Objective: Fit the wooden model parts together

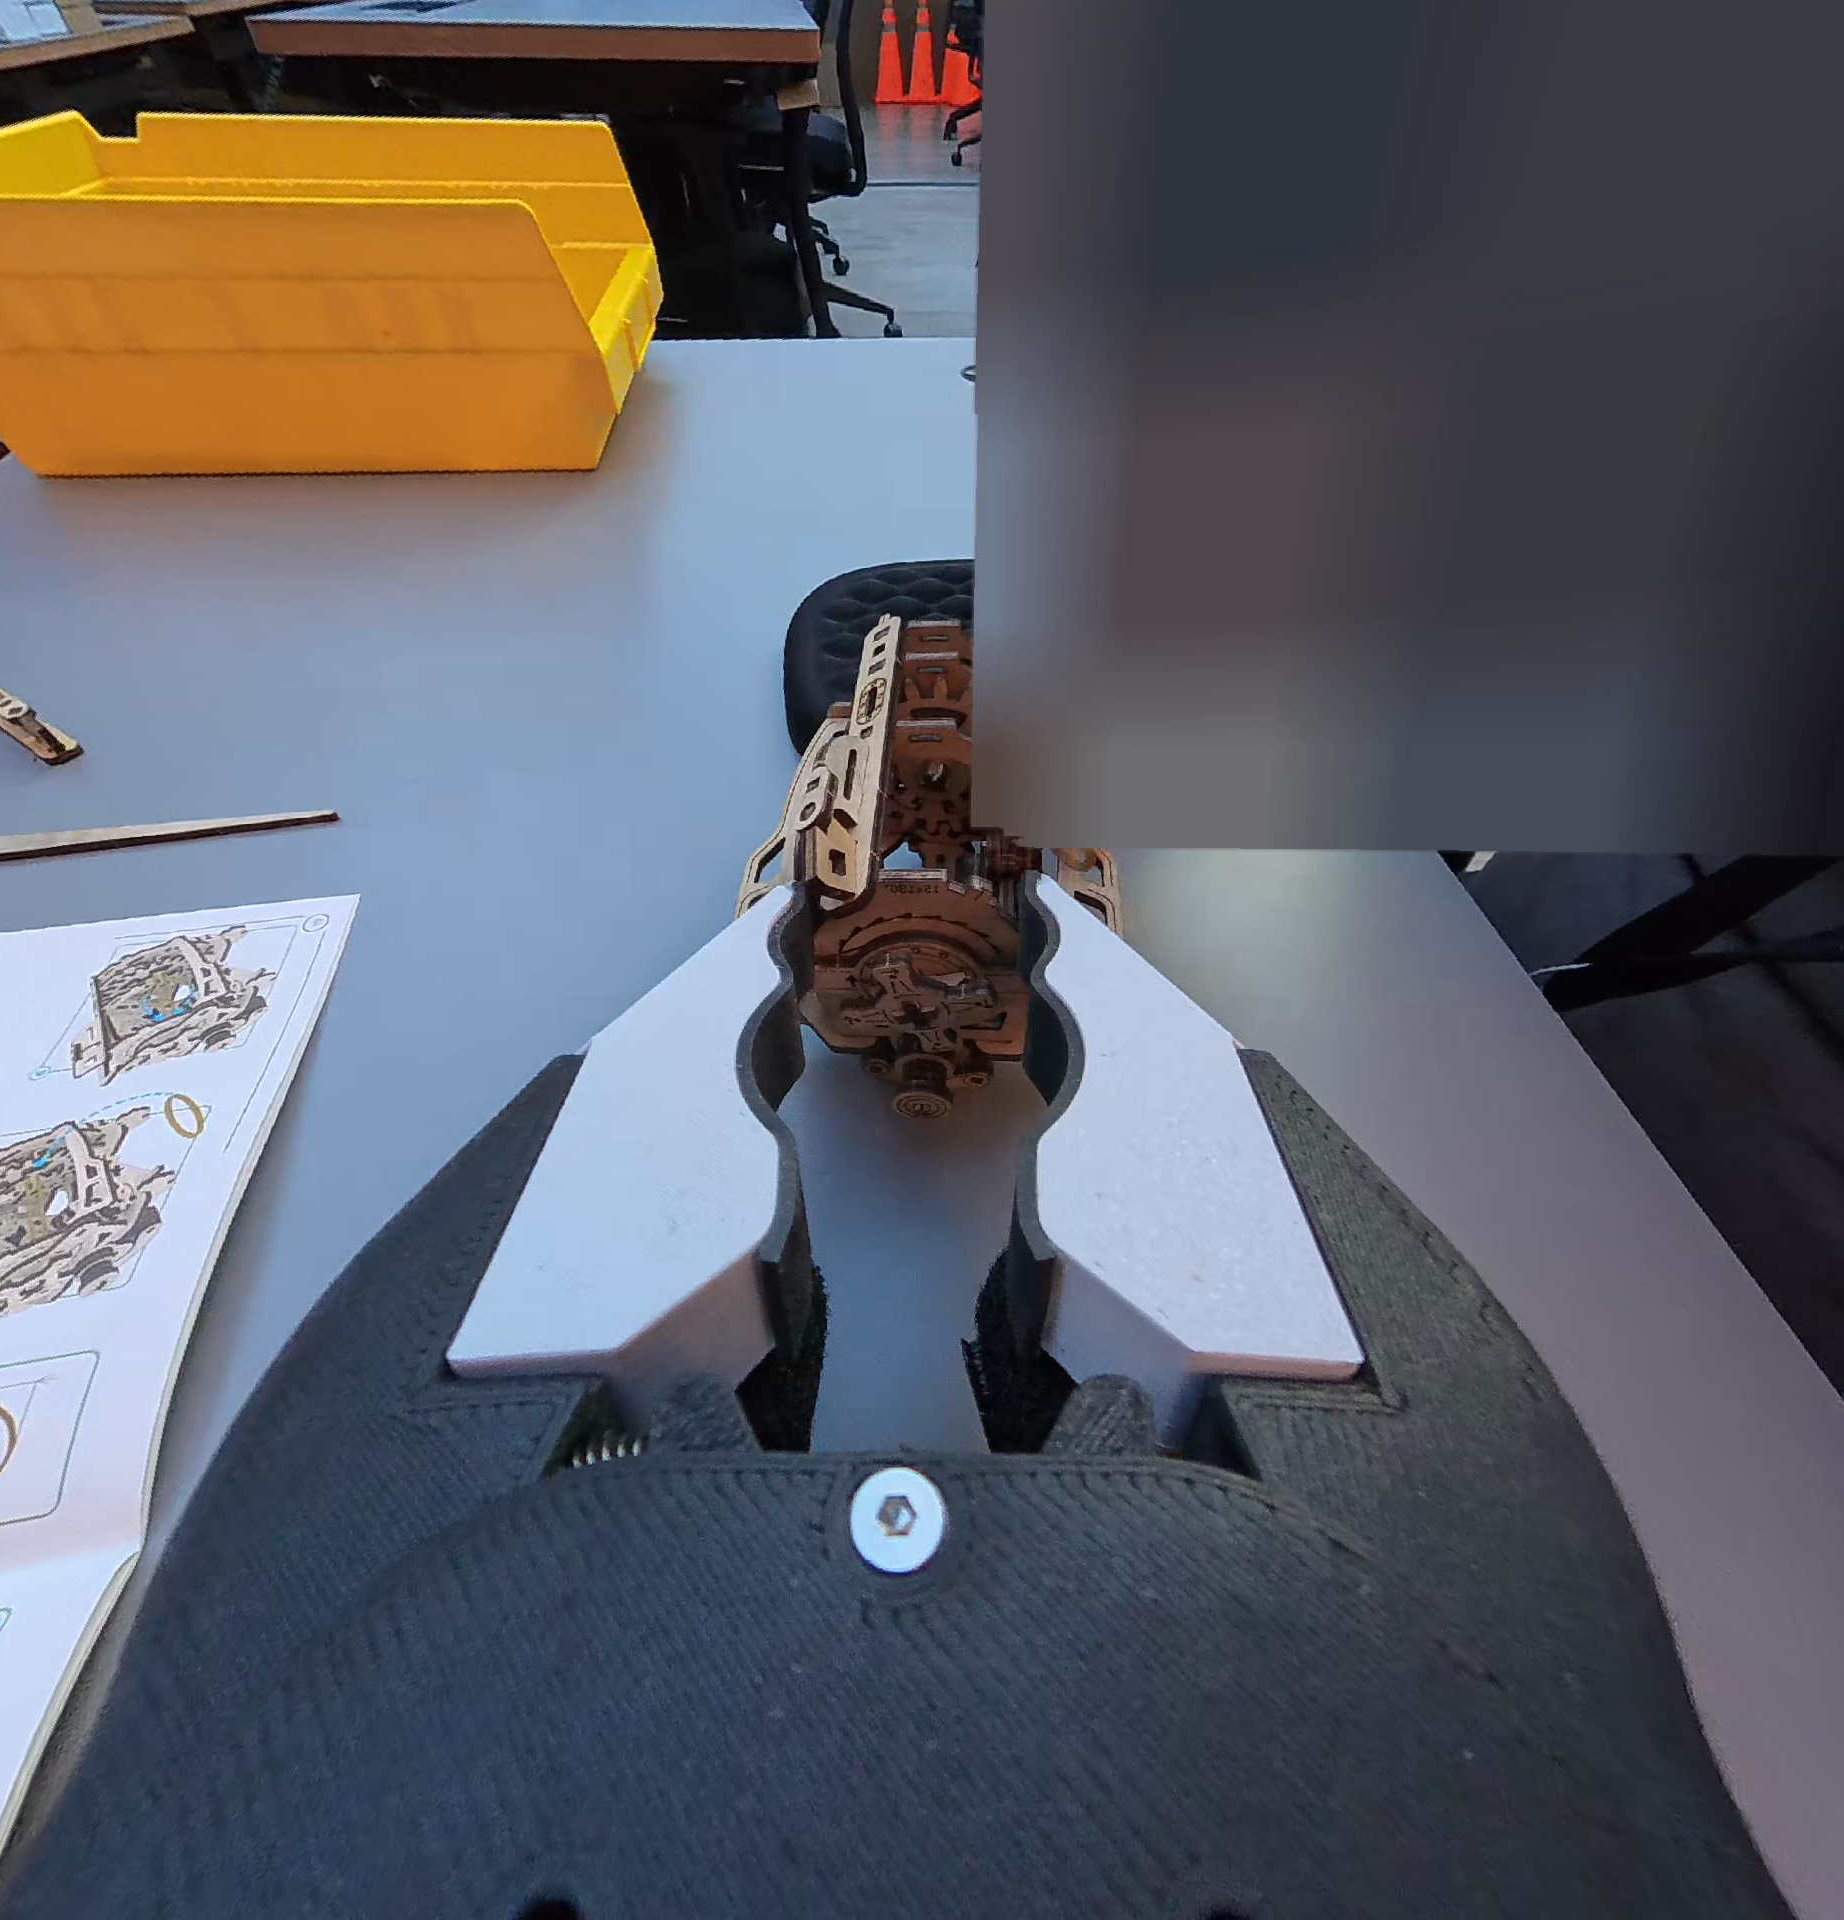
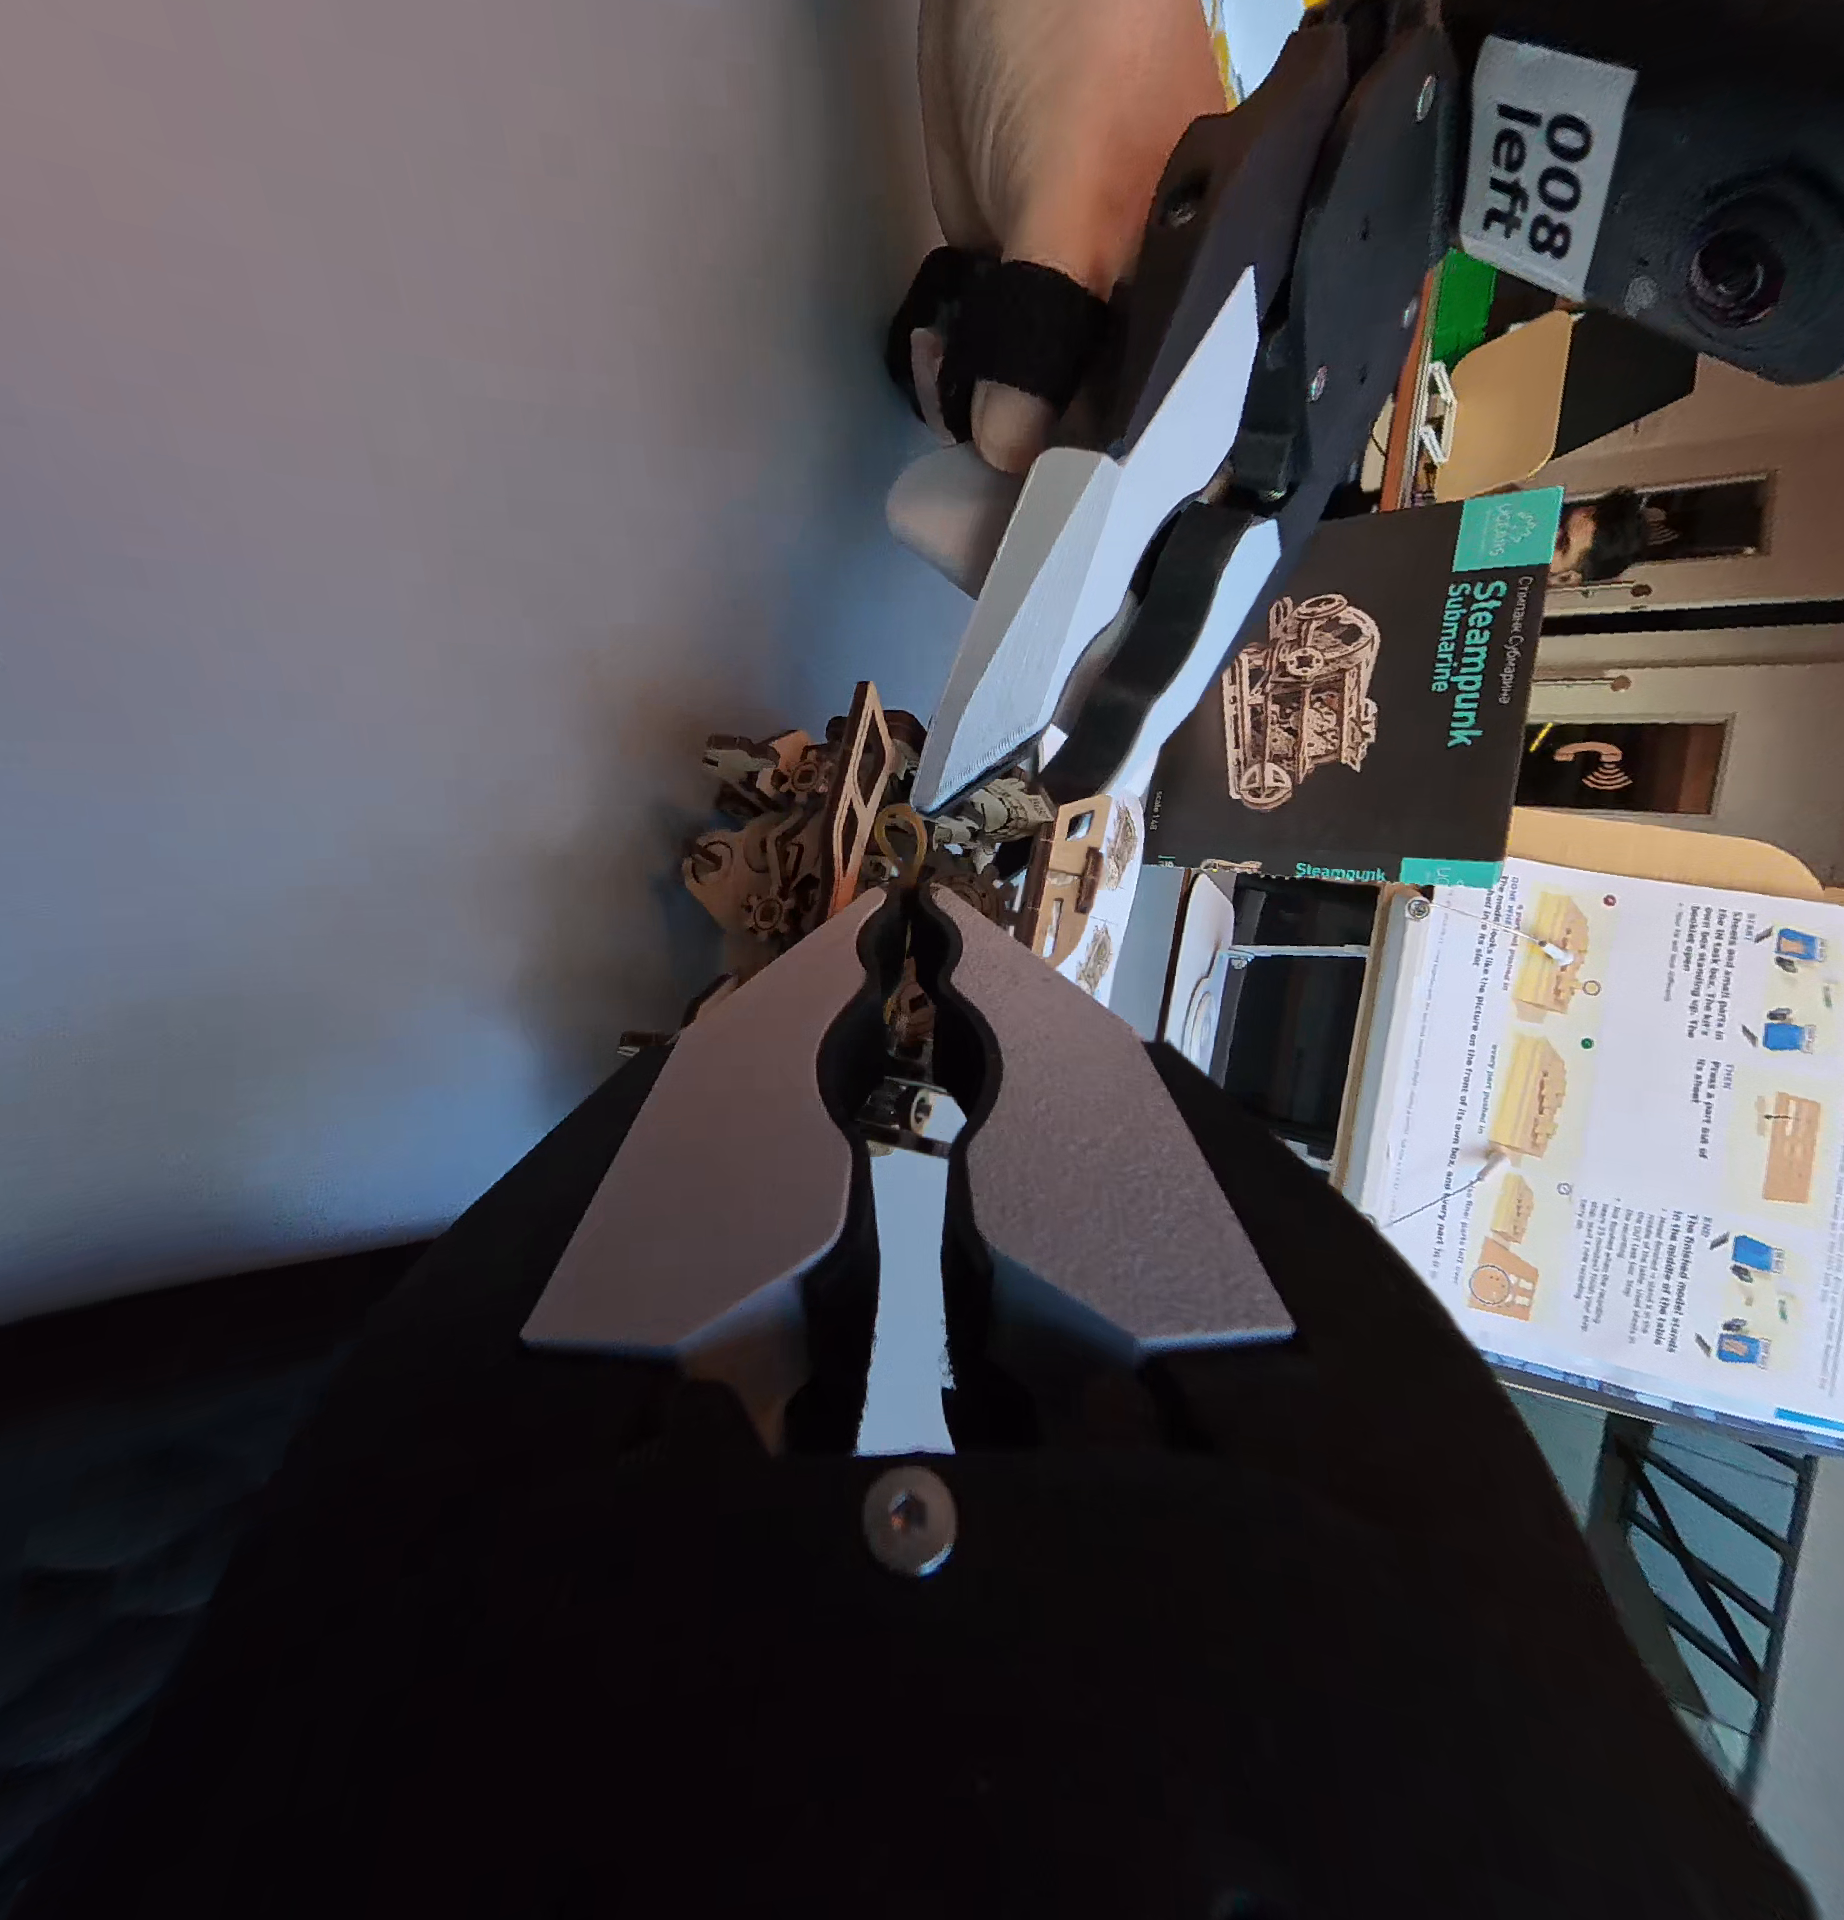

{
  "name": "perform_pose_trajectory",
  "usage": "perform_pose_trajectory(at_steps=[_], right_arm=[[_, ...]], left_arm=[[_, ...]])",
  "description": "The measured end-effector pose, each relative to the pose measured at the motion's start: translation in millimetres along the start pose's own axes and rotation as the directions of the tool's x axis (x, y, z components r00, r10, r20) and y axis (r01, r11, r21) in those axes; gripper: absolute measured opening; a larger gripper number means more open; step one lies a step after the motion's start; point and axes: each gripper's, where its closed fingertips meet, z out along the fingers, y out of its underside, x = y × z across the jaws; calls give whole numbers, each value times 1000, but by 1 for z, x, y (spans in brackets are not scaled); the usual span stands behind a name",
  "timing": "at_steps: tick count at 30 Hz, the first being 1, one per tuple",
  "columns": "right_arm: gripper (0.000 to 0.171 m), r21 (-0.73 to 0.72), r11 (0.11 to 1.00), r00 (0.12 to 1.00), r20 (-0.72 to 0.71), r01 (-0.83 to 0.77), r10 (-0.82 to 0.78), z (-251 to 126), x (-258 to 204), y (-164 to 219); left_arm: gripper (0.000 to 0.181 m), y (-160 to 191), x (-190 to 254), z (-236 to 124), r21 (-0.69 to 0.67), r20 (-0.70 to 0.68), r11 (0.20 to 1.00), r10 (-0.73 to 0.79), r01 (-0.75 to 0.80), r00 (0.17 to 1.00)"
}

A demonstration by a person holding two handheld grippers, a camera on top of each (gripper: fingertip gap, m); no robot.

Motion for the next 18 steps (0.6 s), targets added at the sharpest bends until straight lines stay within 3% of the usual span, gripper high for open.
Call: perform_pose_trajectory(at_steps=[1, 11, 18], right_arm=[[0, -19, 1000, 1000, -12, 7, -8, 1, 1, 1], [0, -168, 982, 996, 6, -89, 92, 3, 7, 6], [0, -223, 959, 969, 133, -175, 208, 9, 3, 7]], left_arm=[[37, 0, 0, 1, 0, 6, 1000, 8, -8, 1000], [37, 0, 2, 1, 0, 14, 1000, 24, -24, 1000], [37, -1, 3, 2, 0, 22, 999, 36, -36, 999]])
